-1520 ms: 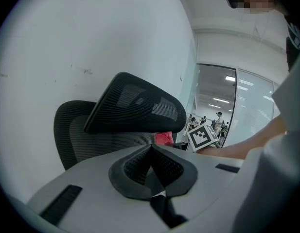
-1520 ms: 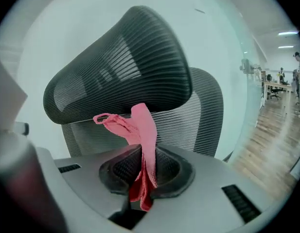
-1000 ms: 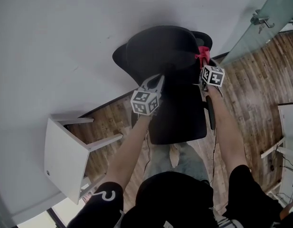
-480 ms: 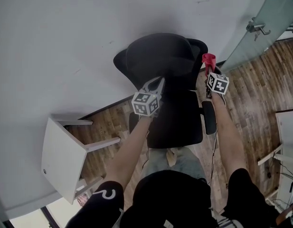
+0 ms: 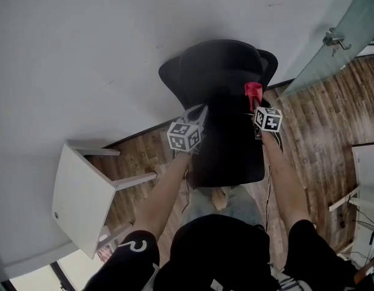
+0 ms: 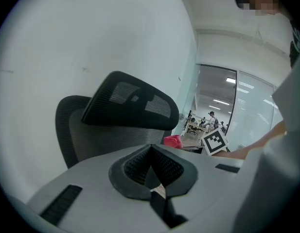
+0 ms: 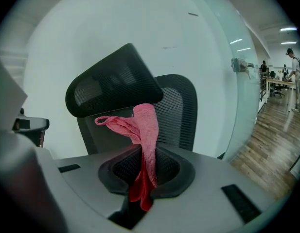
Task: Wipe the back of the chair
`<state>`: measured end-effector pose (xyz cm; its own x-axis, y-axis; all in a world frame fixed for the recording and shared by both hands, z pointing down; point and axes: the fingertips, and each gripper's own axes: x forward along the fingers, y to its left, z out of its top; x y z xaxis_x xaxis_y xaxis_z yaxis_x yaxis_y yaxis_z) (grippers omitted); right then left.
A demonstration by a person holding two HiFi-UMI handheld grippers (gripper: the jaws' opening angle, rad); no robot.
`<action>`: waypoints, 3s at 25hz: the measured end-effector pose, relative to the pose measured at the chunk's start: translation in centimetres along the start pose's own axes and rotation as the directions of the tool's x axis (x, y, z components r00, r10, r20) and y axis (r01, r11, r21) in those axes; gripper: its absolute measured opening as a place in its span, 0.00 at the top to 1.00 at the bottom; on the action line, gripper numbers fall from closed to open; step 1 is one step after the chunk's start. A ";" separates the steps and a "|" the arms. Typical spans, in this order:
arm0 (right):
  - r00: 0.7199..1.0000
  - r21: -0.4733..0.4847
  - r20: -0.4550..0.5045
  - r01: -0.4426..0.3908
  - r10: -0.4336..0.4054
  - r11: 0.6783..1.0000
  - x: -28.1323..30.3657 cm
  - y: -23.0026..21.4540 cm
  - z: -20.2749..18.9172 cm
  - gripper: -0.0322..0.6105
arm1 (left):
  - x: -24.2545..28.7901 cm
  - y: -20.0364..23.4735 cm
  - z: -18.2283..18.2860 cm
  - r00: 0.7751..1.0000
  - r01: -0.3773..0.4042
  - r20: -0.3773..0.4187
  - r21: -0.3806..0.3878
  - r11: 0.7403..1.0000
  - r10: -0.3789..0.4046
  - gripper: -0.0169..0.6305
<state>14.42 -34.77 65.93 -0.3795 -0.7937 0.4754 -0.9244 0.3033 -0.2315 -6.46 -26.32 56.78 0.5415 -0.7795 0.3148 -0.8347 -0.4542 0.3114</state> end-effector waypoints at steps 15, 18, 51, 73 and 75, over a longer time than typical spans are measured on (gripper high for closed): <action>0.978 -0.089 -0.070 -0.203 0.197 0.975 7.0 25.6 -3.7 0.84 | -12.0 14.1 -2.2 0.999 -0.040 0.010 -0.066 0.997 0.041 0.94; 0.973 -0.102 -0.087 -0.223 0.215 0.969 8.8 28.8 -4.3 0.84 | -13.3 16.2 -2.5 0.999 -0.042 0.005 -0.068 0.997 0.042 0.94; 0.968 -0.132 -0.204 -0.176 0.147 0.976 13.9 22.8 -4.6 0.84 | -10.8 15.4 -3.6 0.995 -0.092 -0.051 -0.068 0.993 0.089 0.94; 0.985 -0.087 -0.170 -0.034 0.019 0.996 8.0 -0.3 -1.9 0.84 | 0.8 2.3 -4.0 0.998 -0.033 -0.060 -0.042 0.999 0.031 0.94; 0.986 -0.083 -0.168 -0.009 -0.005 0.997 7.2 -2.2 -1.6 0.84 | 1.4 1.5 -4.1 0.998 -0.025 -0.060 -0.041 0.999 0.023 0.94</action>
<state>13.65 -40.29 71.24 -0.3760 -0.6956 0.6122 -0.9210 0.3532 -0.1645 -6.54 -26.30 61.30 0.5275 -0.7622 0.3753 -0.8434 -0.4165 0.3394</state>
